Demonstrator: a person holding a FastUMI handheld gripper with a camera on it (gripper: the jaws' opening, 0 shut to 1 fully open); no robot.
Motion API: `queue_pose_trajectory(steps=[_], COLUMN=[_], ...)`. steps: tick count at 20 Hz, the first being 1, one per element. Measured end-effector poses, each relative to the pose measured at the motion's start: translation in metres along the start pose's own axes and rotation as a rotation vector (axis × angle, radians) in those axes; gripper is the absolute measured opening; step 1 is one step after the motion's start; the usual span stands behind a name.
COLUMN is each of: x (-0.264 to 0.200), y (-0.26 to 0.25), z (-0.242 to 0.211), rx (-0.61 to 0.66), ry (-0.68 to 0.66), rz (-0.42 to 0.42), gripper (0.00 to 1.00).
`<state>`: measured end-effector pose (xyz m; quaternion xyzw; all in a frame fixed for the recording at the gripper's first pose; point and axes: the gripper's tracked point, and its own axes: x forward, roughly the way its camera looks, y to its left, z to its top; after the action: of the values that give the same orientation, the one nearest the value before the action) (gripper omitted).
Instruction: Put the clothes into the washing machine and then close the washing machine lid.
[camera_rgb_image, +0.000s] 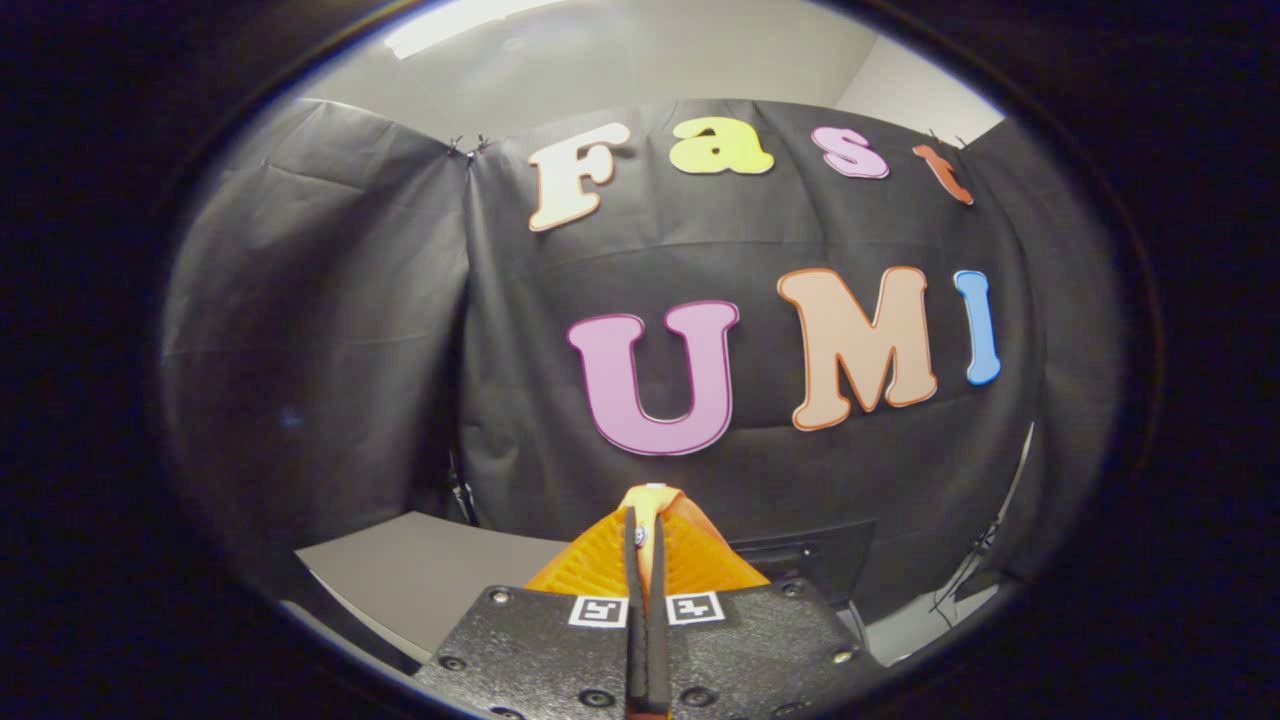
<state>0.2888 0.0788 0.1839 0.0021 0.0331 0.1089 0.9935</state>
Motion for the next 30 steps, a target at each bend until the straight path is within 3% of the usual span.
queue_pose_trajectory(steps=[11, 13, 22, 30], x=[0.042, 0.045, 0.047, 0.043], y=[-0.094, -0.098, -0.111, -0.119], z=[-0.194, -0.224, -0.298, -0.32], rx=[0.132, 0.141, 0.077, 0.002], ry=[0.243, 0.279, 0.386, 0.42], rz=[-0.116, -0.098, -0.114, -0.144], gripper=[0.0, 0.0, 0.03, 0.89])
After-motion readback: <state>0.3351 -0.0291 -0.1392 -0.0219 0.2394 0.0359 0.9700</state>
